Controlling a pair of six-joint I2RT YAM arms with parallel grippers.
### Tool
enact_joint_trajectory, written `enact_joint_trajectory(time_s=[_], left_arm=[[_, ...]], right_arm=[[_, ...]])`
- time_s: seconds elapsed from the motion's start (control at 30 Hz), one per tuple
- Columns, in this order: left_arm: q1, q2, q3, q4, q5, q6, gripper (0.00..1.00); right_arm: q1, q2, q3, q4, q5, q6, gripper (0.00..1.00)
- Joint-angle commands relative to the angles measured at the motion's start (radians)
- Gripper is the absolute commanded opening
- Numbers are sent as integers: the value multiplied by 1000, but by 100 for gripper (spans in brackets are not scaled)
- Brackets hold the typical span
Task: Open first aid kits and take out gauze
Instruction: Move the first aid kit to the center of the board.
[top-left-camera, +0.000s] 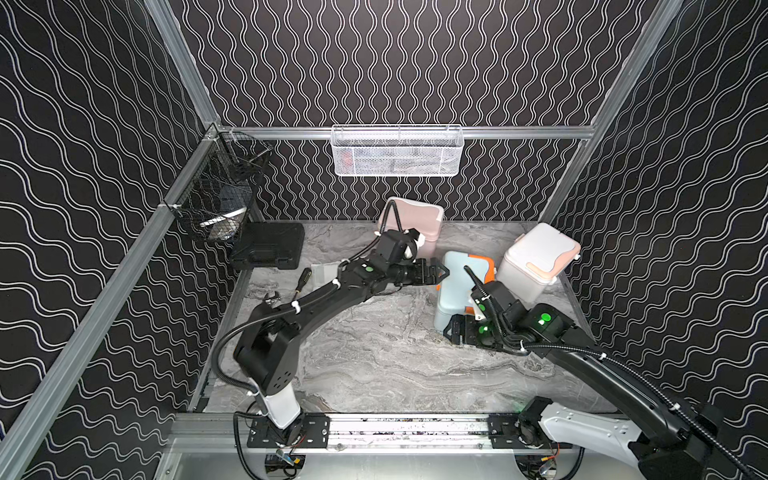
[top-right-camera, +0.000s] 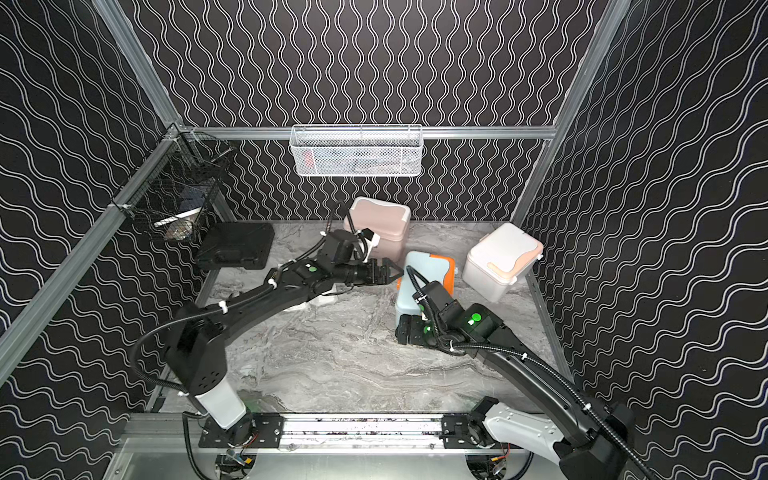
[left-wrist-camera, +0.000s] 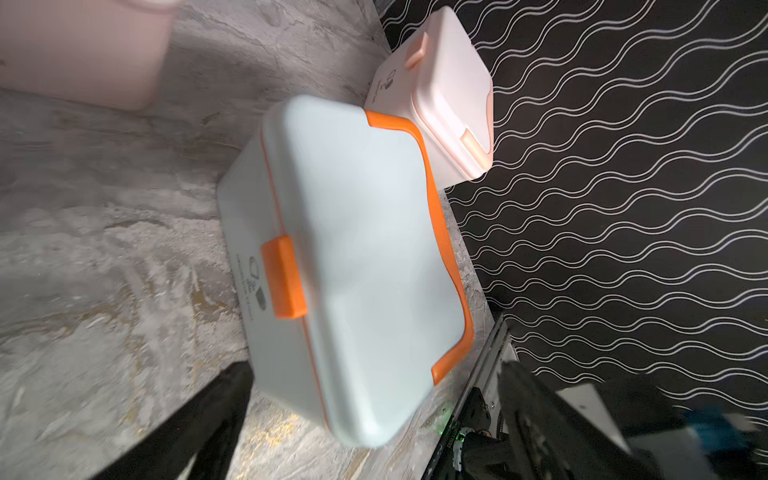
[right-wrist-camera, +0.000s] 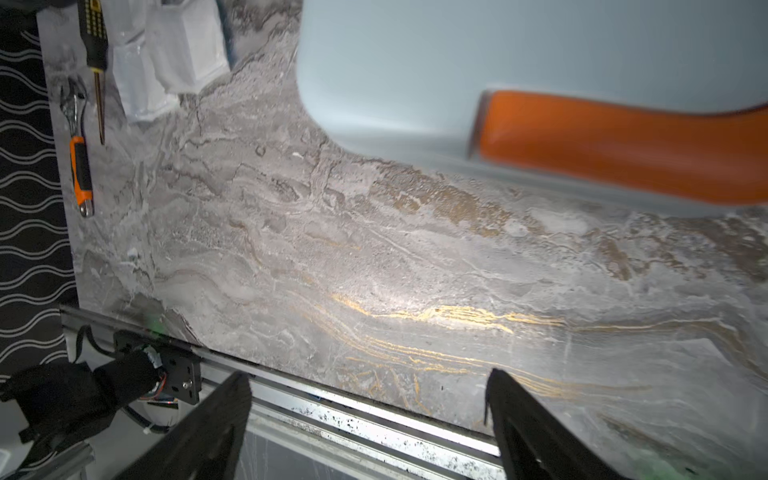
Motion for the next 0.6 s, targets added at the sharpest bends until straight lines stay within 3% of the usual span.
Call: enact_joint_trajectory(time_s=[0.0, 0.17, 0.37, 0.47, 0.57], left_arm=[[14, -111, -55, -40, -56, 42, 98], [21, -293, -157, -105, -154, 62, 99], [25, -455, -261, -158, -198, 54, 99], [24, -491, -287, -173, -200, 45, 99], [25, -501, -305, -159, -189, 28, 99]], right_arm=[[31, 39, -20, 99, -35, 59, 90], [17, 122, -13, 184, 44, 53, 86], [-154, 253, 75, 195, 76, -69, 81], [-206, 317, 120, 209, 132, -139, 79], [-265, 391, 171, 260, 110, -193, 79]])
